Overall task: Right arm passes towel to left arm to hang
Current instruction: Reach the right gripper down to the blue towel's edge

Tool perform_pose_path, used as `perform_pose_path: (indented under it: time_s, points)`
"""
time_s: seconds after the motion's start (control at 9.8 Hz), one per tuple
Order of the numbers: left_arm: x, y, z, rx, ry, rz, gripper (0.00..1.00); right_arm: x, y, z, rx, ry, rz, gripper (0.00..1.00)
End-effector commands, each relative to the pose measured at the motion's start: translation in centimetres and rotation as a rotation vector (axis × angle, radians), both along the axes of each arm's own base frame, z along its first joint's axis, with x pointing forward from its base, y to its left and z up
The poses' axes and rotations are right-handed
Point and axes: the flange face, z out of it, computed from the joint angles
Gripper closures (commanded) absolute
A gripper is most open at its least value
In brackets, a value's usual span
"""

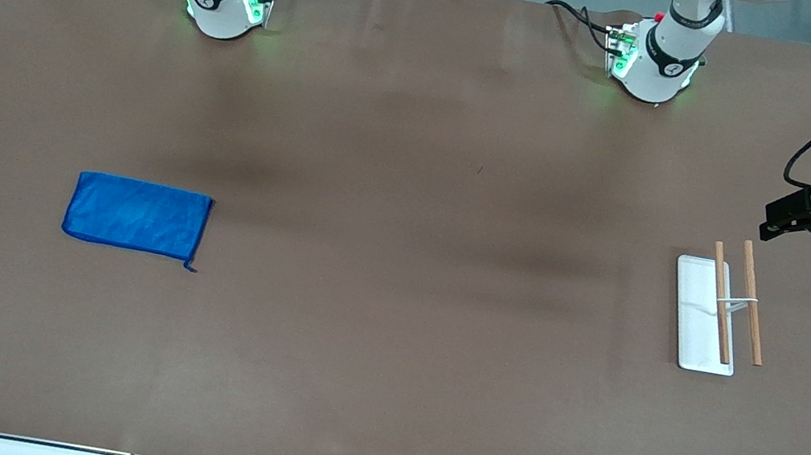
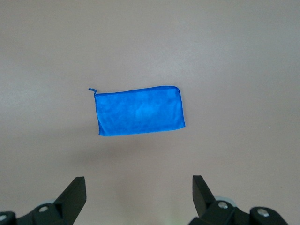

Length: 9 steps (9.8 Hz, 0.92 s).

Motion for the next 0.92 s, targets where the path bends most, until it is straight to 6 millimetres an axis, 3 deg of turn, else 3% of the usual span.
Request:
perform_pose_path:
  time_s: [0.0,0.2,0.31,0.41,0.61,0.82]
  points:
    - [0.3,0.2,-1.3,-0.014,0.038,-0.01,0.0,-0.5,0.1,0.1,-0.009,0.004,-0.005,0.0]
    - [0.3,0.2,-1.3,-0.012,0.037,-0.01,0.0,-0.5,0.1,0.1,-0.009,0.005,-0.002,0.0]
    - [0.3,0.2,-1.3,-0.011,0.037,-0.009,0.0,-0.6,-0.3,-1.0,-0.005,0.03,0.001,0.0]
    - [0.4,0.2,-1.4,-0.011,0.038,-0.01,0.0,0.1,-0.5,-3.6,0.001,0.068,0.021,0.0]
    - [0.4,0.2,-1.4,-0.009,0.04,-0.01,0.0,3.3,-1.1,-11.4,-0.037,0.143,0.058,0.0]
    - [0.5,0.4,-1.4,0.0,0.038,-0.006,0.0,4.1,-1.2,-21.3,-0.039,0.158,0.112,0.0]
